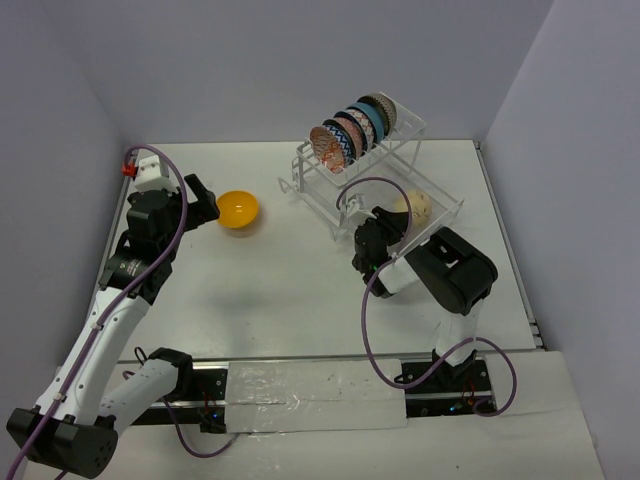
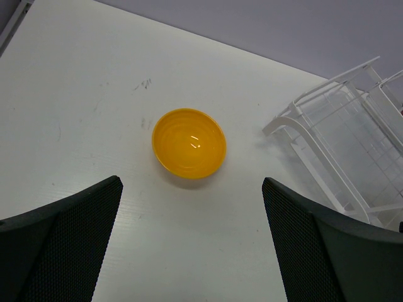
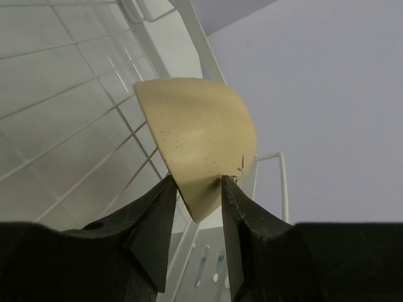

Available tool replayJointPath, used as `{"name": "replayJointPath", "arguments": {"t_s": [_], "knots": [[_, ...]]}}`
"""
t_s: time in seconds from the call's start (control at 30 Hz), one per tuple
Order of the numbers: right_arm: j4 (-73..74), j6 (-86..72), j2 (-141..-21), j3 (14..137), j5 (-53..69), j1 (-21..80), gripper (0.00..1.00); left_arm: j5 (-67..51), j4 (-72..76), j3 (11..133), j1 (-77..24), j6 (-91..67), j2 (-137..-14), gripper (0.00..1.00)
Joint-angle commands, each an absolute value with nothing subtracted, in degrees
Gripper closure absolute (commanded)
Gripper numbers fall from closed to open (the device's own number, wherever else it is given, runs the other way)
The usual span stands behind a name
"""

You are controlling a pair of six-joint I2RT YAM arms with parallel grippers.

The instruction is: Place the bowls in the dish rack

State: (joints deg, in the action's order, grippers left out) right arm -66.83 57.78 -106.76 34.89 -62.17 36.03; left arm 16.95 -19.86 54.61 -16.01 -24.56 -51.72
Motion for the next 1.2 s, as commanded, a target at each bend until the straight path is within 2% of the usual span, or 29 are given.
{"name": "replayJointPath", "arguments": {"t_s": [0.0, 0.23, 0.4, 0.57, 0.8, 1.17], "knots": [[-60.8, 53.2, -107.8, 33.0, -59.5, 37.6, 0.57, 17.4, -17.6, 54.7, -16.2, -23.5, -51.2, 0.01], [-56.5, 49.8, -105.5, 33.2, -58.4, 37.6, 0.48, 17.4, -17.6, 54.7, -16.2, -23.5, -51.3, 0.01], [-55.1, 48.4, -104.4, 33.2, -58.3, 37.6, 0.52, 17.4, -17.6, 54.7, -16.2, -23.5, -51.3, 0.01], [-53.0, 47.6, -102.0, 32.9, -57.6, 37.6, 0.48, 17.4, -17.6, 54.7, -16.1, -23.5, -51.6, 0.01], [-32.5, 36.7, -95.3, 37.3, -50.8, 36.9, 0.41, 17.3, -17.6, 54.7, -16.0, -23.4, -51.8, 0.01], [-19.9, 29.6, -91.8, 40.8, -43.2, 35.9, 0.39, 17.1, -17.5, 54.6, -15.6, -23.5, -52.3, 0.01]]}}
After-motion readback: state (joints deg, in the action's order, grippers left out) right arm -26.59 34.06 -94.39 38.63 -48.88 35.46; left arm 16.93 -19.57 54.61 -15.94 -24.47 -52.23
